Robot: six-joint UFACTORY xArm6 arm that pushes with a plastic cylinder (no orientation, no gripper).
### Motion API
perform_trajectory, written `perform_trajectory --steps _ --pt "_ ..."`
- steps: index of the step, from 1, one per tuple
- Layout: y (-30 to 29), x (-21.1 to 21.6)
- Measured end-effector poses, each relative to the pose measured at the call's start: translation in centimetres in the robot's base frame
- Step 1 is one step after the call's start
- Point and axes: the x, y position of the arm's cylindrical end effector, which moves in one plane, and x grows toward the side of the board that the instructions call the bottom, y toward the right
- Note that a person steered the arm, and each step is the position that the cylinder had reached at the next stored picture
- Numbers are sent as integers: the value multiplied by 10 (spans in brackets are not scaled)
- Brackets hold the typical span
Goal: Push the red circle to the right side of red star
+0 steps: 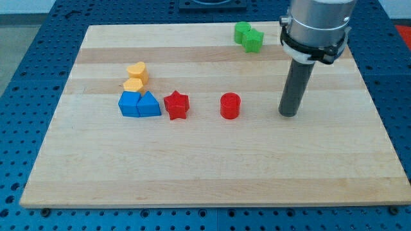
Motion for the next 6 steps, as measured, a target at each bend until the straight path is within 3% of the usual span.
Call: perform_trajectory --steps 6 --pt "-107 -11"
